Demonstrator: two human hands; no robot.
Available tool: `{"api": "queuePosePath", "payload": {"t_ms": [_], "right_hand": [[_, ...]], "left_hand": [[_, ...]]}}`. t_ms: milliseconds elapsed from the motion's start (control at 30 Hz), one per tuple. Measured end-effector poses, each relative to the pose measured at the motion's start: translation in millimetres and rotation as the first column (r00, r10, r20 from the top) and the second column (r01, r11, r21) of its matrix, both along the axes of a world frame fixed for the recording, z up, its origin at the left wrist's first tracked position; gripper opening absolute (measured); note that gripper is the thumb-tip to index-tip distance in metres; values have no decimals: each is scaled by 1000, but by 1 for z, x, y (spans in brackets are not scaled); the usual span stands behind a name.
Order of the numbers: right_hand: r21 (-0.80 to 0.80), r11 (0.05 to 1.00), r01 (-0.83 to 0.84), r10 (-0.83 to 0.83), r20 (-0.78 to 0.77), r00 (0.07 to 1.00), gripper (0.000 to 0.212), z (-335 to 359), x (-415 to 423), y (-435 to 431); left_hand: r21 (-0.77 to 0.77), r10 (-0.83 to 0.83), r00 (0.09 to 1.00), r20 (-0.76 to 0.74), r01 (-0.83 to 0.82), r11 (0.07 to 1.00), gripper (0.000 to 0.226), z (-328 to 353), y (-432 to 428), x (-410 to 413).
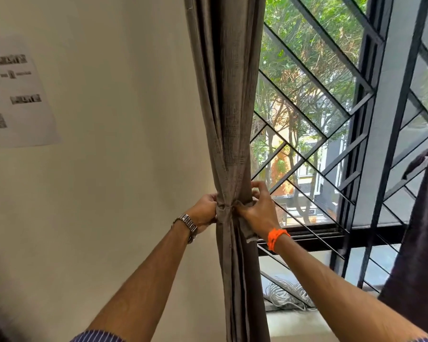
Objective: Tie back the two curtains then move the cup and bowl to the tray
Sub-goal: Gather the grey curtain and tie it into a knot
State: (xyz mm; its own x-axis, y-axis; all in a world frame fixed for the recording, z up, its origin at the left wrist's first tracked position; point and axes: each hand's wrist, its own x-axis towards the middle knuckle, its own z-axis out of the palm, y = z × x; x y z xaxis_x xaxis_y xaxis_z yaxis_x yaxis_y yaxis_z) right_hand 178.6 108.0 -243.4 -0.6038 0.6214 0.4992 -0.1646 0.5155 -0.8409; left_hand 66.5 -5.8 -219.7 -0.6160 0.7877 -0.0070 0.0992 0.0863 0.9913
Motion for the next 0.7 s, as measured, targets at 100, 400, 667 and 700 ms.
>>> {"api": "queuePosePath", "payload": {"t_ms": [100,400,667,700], "right_hand": [[23,999,32,-32,-21,999,42,0,-2,-5],[-155,966,205,-217,-66,974,26,2,2,-5],[-366,925,97,-77,68,995,14,4,9,2],[-384,922,58,-34,69,997,17,6,11,1]], "left_hand": [[58,163,983,-84,-158,986,19,-7,4,5],[582,586,271,-763,-104,806,29,-43,-11,47],[63,70,74,-995,-95,994,65,-31,-4,47],[53,63,65,-996,-137,989,60,-25,-2,49]]}}
